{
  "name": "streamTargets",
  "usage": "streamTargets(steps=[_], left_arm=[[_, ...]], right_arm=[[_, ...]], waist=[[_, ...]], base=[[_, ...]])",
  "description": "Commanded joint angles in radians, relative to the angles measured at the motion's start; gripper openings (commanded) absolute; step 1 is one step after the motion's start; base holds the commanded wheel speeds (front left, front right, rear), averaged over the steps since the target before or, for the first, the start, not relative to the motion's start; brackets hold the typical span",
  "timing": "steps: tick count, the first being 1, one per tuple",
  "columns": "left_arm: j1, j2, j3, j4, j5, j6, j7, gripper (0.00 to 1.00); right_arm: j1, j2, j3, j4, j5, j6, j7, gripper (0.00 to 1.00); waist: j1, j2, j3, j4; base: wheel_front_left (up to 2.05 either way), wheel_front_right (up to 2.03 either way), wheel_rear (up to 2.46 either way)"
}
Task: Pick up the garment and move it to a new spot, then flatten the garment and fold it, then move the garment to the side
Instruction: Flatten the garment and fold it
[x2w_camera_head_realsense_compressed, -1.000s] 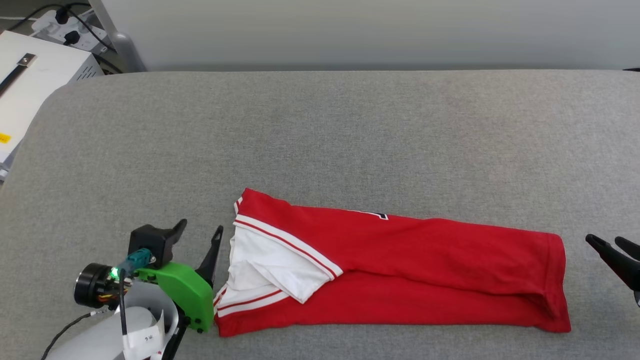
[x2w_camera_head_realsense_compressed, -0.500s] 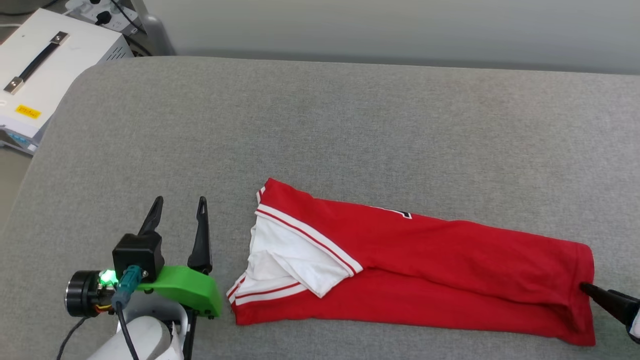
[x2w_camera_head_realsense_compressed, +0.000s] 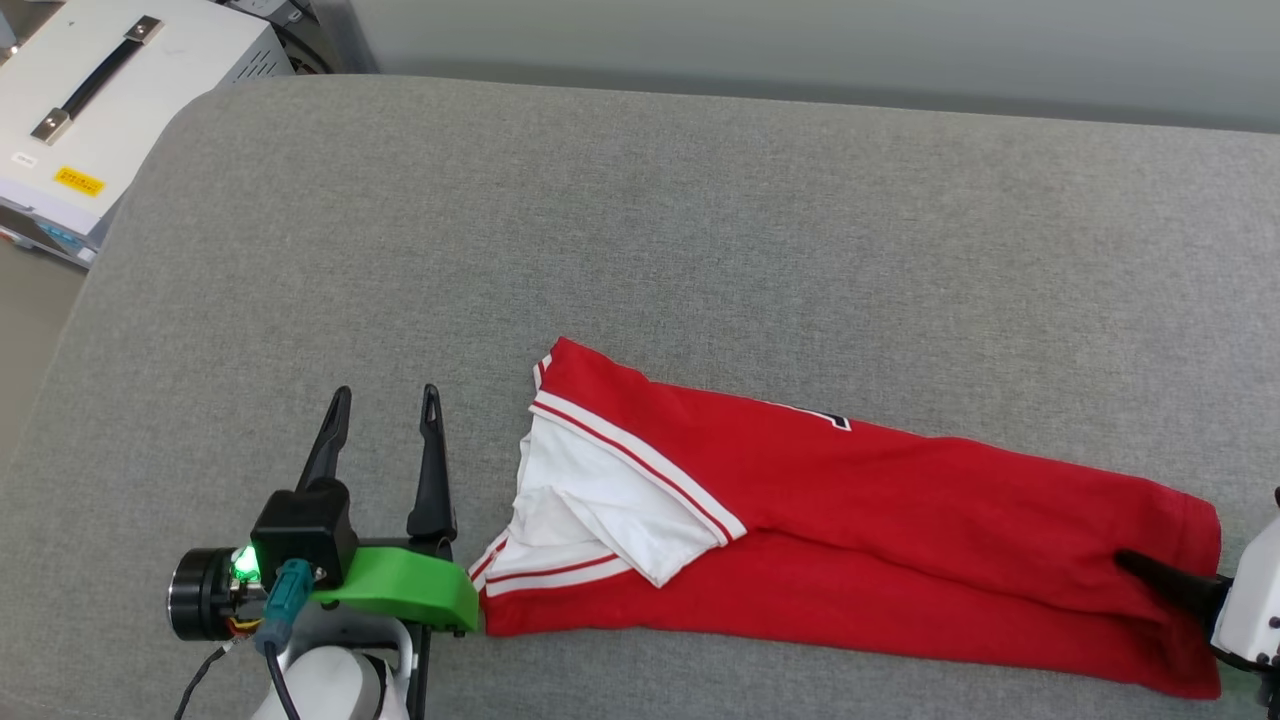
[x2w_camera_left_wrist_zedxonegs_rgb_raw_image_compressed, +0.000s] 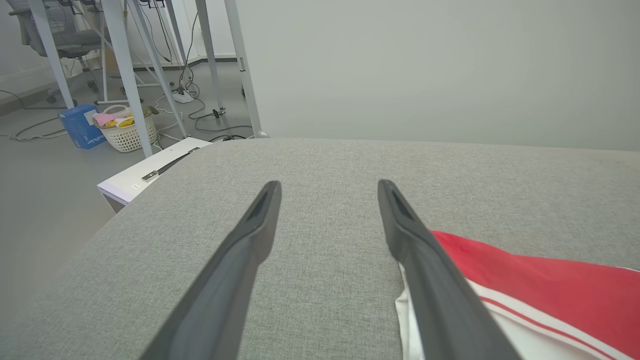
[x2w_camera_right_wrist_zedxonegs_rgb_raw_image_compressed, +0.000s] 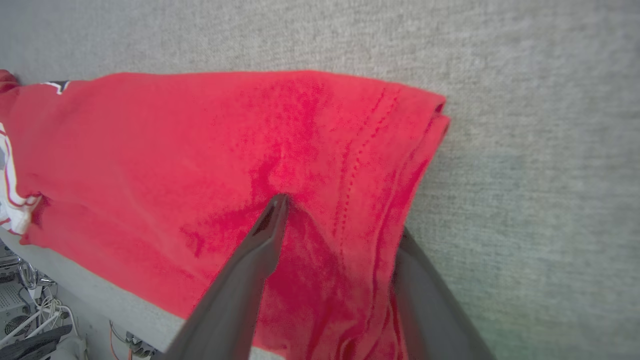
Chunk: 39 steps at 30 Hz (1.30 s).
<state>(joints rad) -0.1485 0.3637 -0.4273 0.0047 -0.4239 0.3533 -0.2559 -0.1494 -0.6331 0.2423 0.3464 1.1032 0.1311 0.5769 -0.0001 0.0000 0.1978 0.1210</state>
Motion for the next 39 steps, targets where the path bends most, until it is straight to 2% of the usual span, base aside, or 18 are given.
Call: streamTargets(steps=[1, 9, 14, 19, 23, 30, 34, 39], left_arm=[[0.019, -0.019, 0.019, 0.005, 0.023, -0.018, -0.006, 1.0], [0.04, -0.076, 0.107, 0.038, 0.108, -0.105, -0.006, 1.0], [0.05, -0.102, 0.138, 0.066, 0.144, -0.157, -0.006, 1.0], [0.064, -0.126, 0.164, 0.088, 0.172, -0.189, -0.006, 1.0], [0.079, -0.142, 0.187, 0.1, 0.191, -0.208, -0.006, 1.0], [0.091, -0.168, 0.226, 0.114, 0.224, -0.234, -0.006, 1.0], [0.088, -0.184, 0.238, 0.116, 0.239, -0.247, -0.006, 1.0], [0.073, -0.204, 0.256, 0.116, 0.253, -0.261, -0.006, 1.0]], right_arm=[[0.008, 0.029, 0.035, 0.022, 0.002, 0.0, 0.009, 0.0], [-0.03, -0.046, 0.001, 0.084, 0.013, 0.0, -0.045, 0.0], [-0.047, -0.12, -0.025, 0.147, -0.004, 0.0, -0.069, 0.0], [-0.052, -0.168, -0.027, 0.2, -0.043, 0.0, -0.072, 0.0], [-0.056, -0.153, -0.011, 0.135, -0.03, 0.0, -0.045, 0.0], [-0.03, -0.102, 0.022, -0.117, -0.01, 0.0, 0.038, 0.0], [-0.054, -0.062, 0.063, -0.245, -0.058, 0.0, 0.081, 0.0], [-0.13, 0.001, 0.151, -0.342, -0.131, 0.0, 0.146, 0.0]], waist=[[0.0001, 0.0, -0.002, -0.002], [0.0001, 0.0, -0.026, -0.018], [0.0001, 0.0, -0.044, -0.022], [0.0001, 0.0, -0.062, -0.03], [0.0001, 0.0, -0.075, -0.039], [0.0001, 0.0, -0.085, -0.041], [0.0001, 0.0, -0.073, -0.034], [0.0001, 0.0, -0.043, -0.021]], base=[[0.0, 0.0, 0.0], [0.0, 0.0, 0.0], [0.0, 0.0, 0.0], [0.0, 0.0, 0.0], [0.0, 0.0, 0.0], [0.0, 0.0, 0.0], [0.0, 0.0, 0.0], [0.0, 0.0, 0.0]])
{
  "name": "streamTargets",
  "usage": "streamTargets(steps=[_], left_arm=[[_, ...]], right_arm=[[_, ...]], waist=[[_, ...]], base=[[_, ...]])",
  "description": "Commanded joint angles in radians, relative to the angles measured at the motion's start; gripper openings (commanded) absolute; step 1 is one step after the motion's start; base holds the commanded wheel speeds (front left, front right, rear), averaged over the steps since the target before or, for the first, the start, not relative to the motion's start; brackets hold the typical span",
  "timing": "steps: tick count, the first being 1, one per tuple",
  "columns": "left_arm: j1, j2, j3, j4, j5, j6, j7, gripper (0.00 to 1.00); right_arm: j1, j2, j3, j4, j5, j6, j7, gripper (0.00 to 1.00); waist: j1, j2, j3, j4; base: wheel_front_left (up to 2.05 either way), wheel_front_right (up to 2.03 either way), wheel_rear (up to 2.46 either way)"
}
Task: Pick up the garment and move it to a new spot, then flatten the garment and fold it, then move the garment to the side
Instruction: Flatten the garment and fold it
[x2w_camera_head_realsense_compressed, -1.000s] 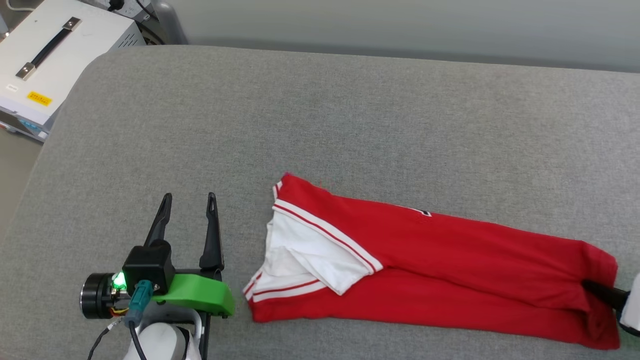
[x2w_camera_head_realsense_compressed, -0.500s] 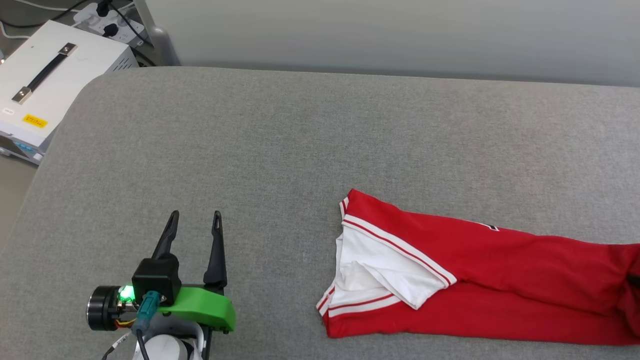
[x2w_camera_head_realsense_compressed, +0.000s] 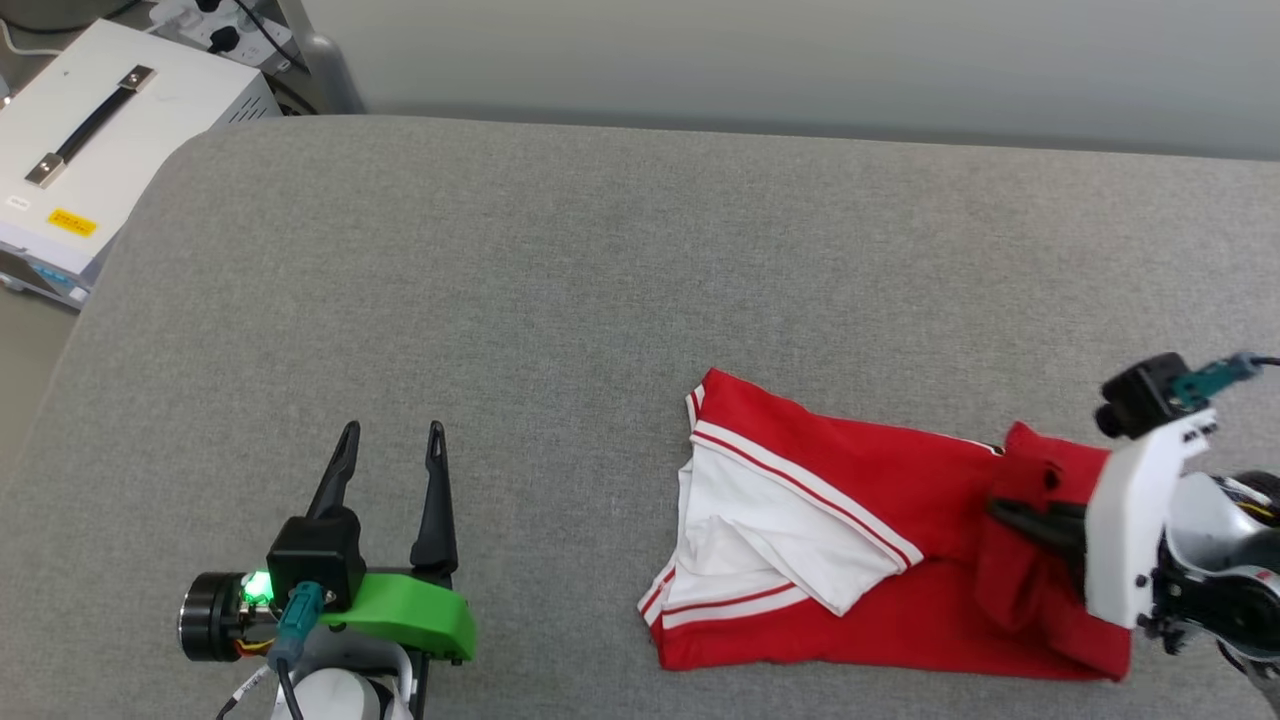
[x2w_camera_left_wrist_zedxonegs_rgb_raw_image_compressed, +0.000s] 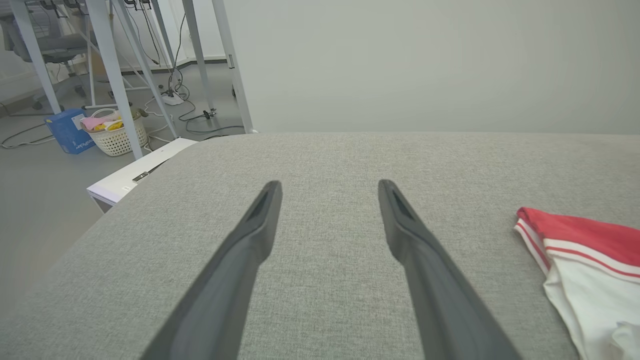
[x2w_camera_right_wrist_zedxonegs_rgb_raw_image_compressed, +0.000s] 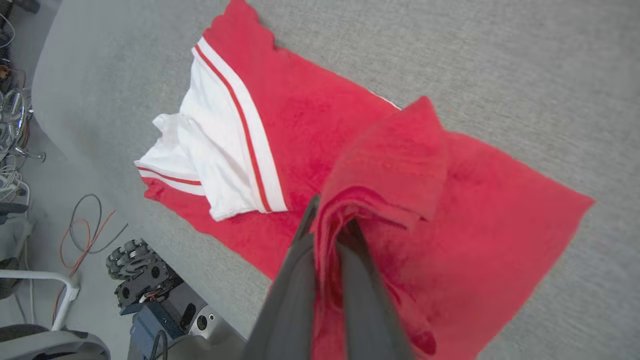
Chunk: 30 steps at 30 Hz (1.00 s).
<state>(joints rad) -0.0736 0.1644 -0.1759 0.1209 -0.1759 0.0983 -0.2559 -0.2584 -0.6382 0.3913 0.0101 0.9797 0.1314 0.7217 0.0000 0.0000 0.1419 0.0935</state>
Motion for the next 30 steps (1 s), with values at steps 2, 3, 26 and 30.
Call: streamTargets(steps=[2, 3, 26, 30], left_arm=[[-0.011, -0.012, 0.009, -0.001, 0.012, -0.013, -0.006, 1.0], [-0.016, -0.016, 0.012, 0.0, 0.015, -0.017, -0.006, 1.0], [-0.048, -0.077, 0.065, 0.04, 0.064, -0.067, -0.006, 1.0], [-0.026, -0.077, 0.083, 0.041, 0.069, -0.072, -0.006, 1.0]], right_arm=[[-0.067, 0.031, 0.047, -0.02, -0.033, -0.001, 0.019, 0.0], [-0.098, 0.046, 0.073, -0.022, -0.048, -0.001, 0.025, 0.0], [-0.353, 0.236, 0.434, 0.323, -0.106, -0.001, -0.193, 1.0], [-0.347, 0.18, 0.411, 0.241, -0.135, -0.001, -0.353, 1.0]], waist=[[0.0, 0.0, 0.029, 0.014], [0.0, 0.0, 0.038, 0.016], [0.0, 0.0, 0.076, 0.035], [0.0, 0.0, 0.037, 0.01]], base=[[0.0, 0.0, 0.0], [0.0, 0.0, 0.0], [0.0, 0.0, 0.0], [0.0, 0.0, 0.0]])
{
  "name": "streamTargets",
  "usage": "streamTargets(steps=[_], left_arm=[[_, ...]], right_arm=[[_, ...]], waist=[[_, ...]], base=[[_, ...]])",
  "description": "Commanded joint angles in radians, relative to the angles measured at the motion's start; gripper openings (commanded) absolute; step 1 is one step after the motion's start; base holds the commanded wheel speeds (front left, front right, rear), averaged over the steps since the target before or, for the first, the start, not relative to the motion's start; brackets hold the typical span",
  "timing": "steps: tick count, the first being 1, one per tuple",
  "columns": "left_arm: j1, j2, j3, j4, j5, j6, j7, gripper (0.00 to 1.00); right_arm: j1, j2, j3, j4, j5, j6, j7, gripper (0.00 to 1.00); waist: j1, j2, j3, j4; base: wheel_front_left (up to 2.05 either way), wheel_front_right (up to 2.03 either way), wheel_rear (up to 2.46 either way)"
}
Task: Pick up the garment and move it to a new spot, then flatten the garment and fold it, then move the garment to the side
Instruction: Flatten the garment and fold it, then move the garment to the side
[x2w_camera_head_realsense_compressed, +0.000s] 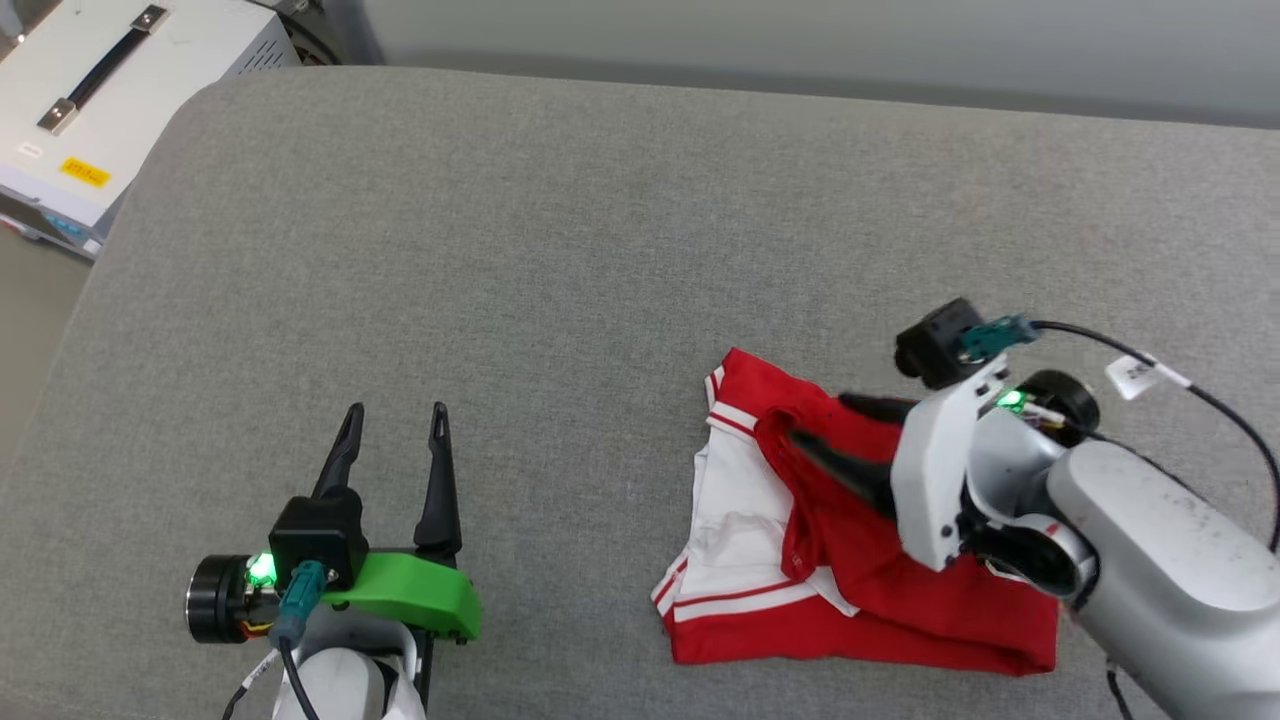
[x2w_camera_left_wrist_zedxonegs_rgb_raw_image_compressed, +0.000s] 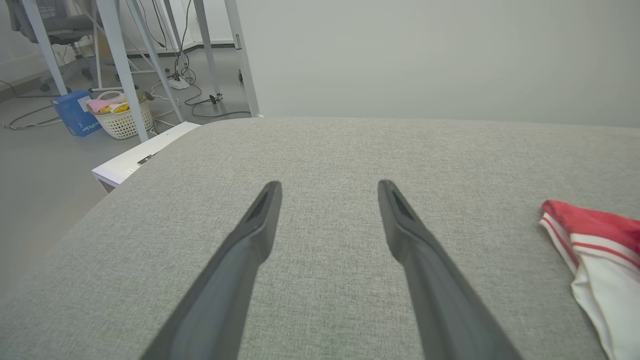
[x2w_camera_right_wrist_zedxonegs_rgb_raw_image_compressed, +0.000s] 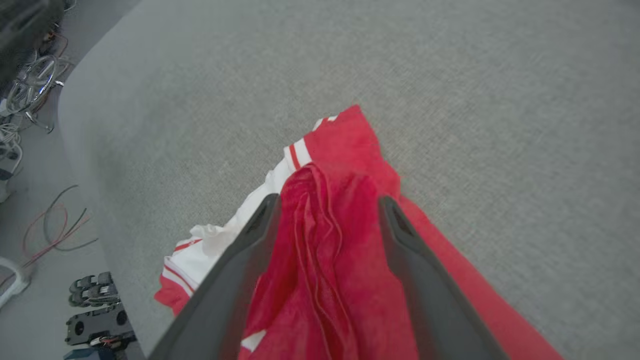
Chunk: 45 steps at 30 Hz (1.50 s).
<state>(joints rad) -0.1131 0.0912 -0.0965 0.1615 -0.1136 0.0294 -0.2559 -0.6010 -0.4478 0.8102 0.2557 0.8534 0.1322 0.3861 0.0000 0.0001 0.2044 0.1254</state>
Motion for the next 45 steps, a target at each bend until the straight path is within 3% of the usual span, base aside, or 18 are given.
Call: streamTargets(steps=[1, 6, 16, 22, 34, 45], left_arm=[[0.018, -0.003, 0.007, -0.001, 0.008, -0.005, -0.006, 1.0], [0.043, -0.002, 0.018, -0.009, 0.015, -0.01, -0.006, 1.0], [0.077, -0.011, 0.022, -0.024, 0.019, -0.008, -0.006, 1.0], [0.104, -0.013, 0.026, -0.037, 0.014, -0.016, -0.006, 1.0], [0.152, -0.014, 0.029, -0.048, 0.016, -0.015, -0.006, 1.0], [0.155, -0.014, 0.027, -0.043, 0.018, -0.012, -0.006, 1.0]], right_arm=[[0.002, -0.02, -0.025, -0.015, -0.02, -0.002, -0.058, 1.0], [0.038, -0.05, -0.139, -0.031, -0.142, -0.002, -0.262, 1.0], [0.215, 0.045, -0.492, -0.028, -0.406, -0.002, -0.579, 1.0], [0.353, 0.136, -0.641, -0.085, -0.473, -0.002, -0.63, 1.0], [0.594, 0.275, -0.76, -0.189, -0.554, -0.002, -0.647, 1.0], [0.608, 0.277, -0.779, -0.202, -0.591, -0.002, -0.647, 1.0]], waist=[[0.0, -0.0001, -0.034, -0.029], [0.0, -0.0001, -0.071, -0.065], [0.0, -0.0001, -0.121, -0.114], [0.0, -0.0001, -0.146, -0.13], [0.0, -0.0001, -0.178, -0.133], [0.0, -0.0001, -0.168, -0.123]], base=[[0.0, 0.0, 0.0], [0.0, 0.0, 0.0], [0.0, 0.0, 0.0], [0.0, 0.0, 0.0], [0.0, 0.0, 0.0], [0.0, 0.0, 0.0]])
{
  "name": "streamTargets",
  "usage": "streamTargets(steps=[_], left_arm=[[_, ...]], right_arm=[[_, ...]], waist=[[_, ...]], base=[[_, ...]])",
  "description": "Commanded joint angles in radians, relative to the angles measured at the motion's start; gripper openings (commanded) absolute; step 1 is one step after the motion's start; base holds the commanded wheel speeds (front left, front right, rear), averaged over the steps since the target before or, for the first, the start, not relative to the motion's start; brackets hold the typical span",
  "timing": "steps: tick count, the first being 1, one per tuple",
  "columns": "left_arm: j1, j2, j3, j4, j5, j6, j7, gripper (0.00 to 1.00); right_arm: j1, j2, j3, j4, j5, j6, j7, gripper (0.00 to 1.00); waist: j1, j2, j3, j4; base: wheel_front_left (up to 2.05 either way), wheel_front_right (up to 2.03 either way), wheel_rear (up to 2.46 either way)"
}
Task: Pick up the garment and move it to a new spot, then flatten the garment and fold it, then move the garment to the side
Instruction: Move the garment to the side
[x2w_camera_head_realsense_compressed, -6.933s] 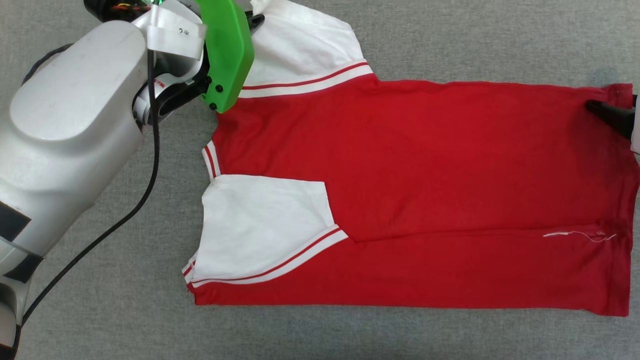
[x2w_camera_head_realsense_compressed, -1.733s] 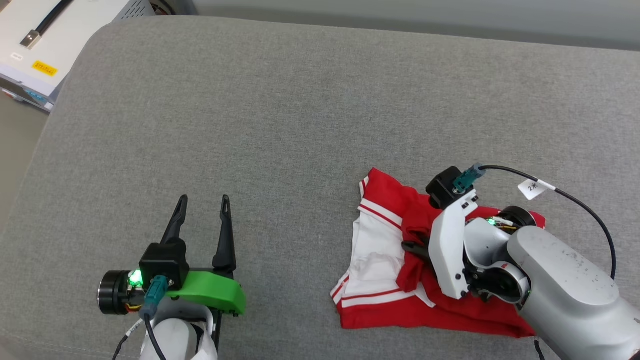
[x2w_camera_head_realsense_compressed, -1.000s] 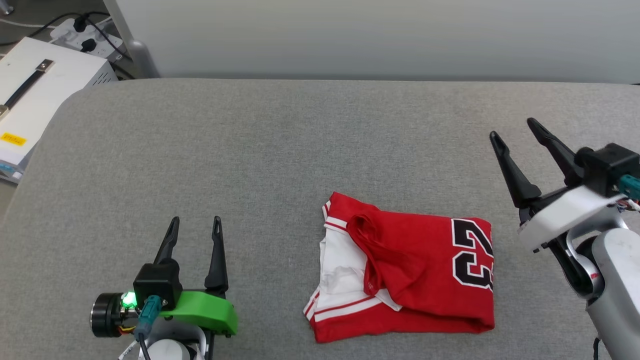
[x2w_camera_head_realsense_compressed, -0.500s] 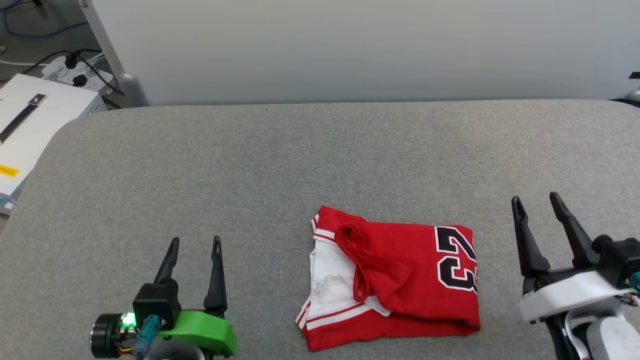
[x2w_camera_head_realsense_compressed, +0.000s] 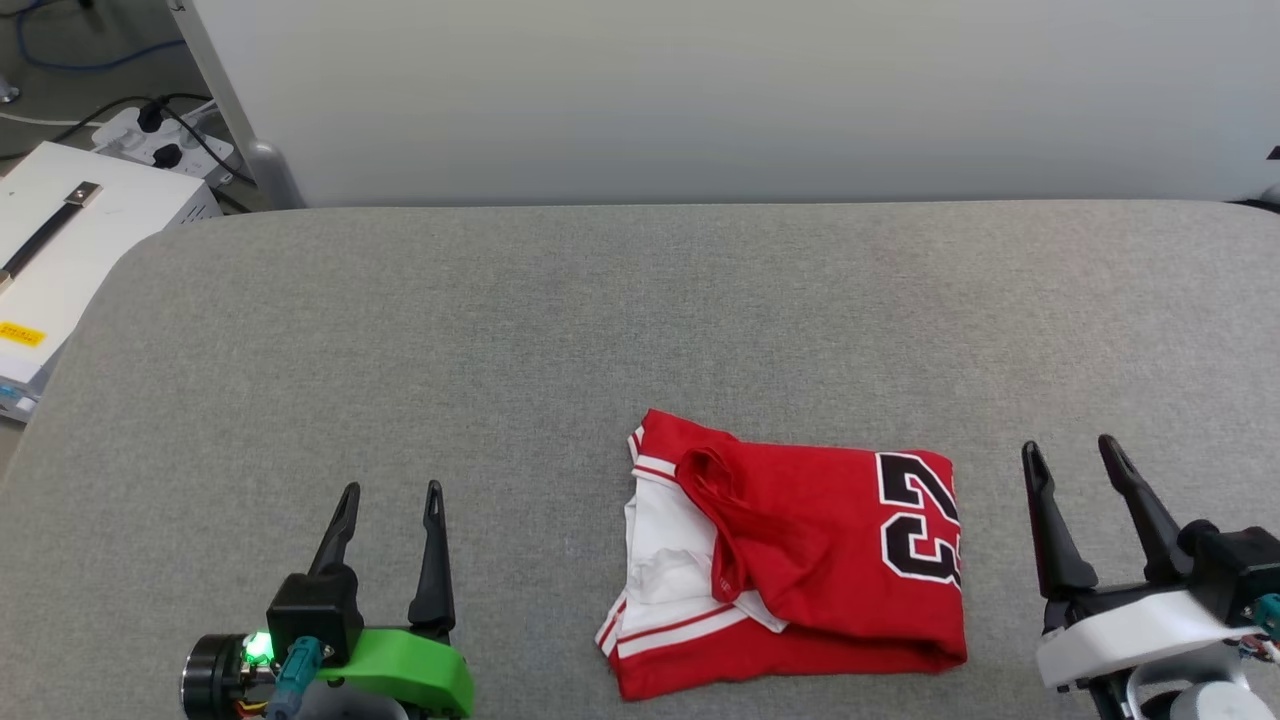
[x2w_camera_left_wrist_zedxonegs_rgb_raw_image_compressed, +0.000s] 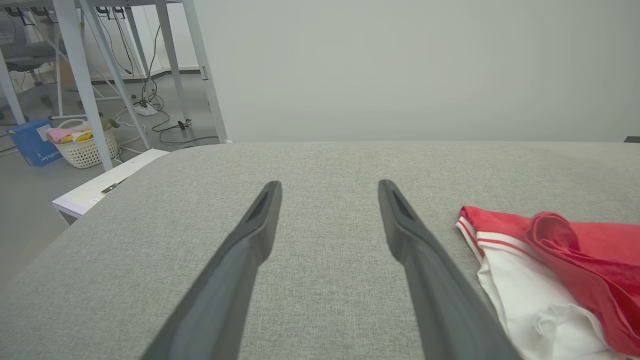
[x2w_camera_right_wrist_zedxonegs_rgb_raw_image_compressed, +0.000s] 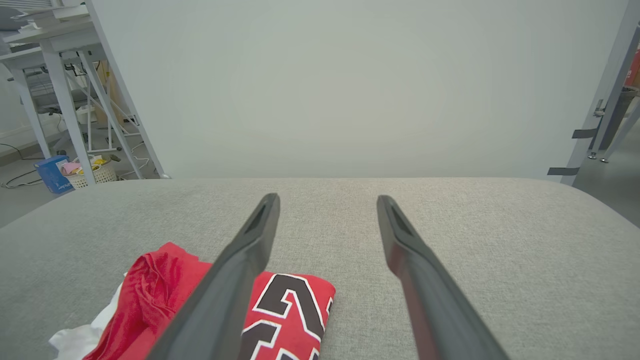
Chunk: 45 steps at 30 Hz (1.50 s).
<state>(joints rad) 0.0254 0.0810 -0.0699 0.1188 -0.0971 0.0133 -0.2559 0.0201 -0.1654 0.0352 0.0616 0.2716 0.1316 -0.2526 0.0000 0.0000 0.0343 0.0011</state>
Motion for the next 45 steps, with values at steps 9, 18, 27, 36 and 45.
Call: streamTargets(steps=[9, 18, 27, 36, 45], left_arm=[[-0.014, -0.005, -0.008, -0.003, 0.005, 0.004, -0.006, 1.0], [-0.034, -0.011, -0.021, -0.001, 0.0, 0.0, -0.006, 1.0], [-0.073, -0.02, -0.047, -0.001, -0.002, -0.004, -0.006, 1.0], [-0.116, -0.023, -0.051, 0.005, -0.003, -0.012, -0.006, 1.0], [-0.14, -0.026, -0.055, 0.028, -0.002, -0.015, -0.006, 1.0]], right_arm=[[-0.275, -0.202, 0.063, -0.042, 0.046, -0.001, 0.164, 1.0], [-0.356, -0.347, 0.187, -0.016, 0.225, -0.001, 0.57, 1.0], [-0.278, -0.371, 0.196, 0.051, 0.456, -0.001, 0.926, 1.0], [-0.261, -0.302, 0.197, 0.094, 0.563, -0.001, 1.076, 1.0], [-0.249, -0.272, 0.264, 0.172, 0.549, -0.001, 1.009, 0.0]], waist=[[0.0, 0.0, 0.046, 0.02], [0.0, 0.0, 0.075, 0.046], [0.0, 0.0, 0.131, 0.093], [0.0, 0.0, 0.201, 0.134], [0.0, 0.0, 0.211, 0.156]], base=[[0.0, 0.0, 0.0], [0.0, 0.0, 0.0], [0.0, 0.0, 0.0], [0.0, 0.0, 0.0], [0.0, 0.0, 0.0]])
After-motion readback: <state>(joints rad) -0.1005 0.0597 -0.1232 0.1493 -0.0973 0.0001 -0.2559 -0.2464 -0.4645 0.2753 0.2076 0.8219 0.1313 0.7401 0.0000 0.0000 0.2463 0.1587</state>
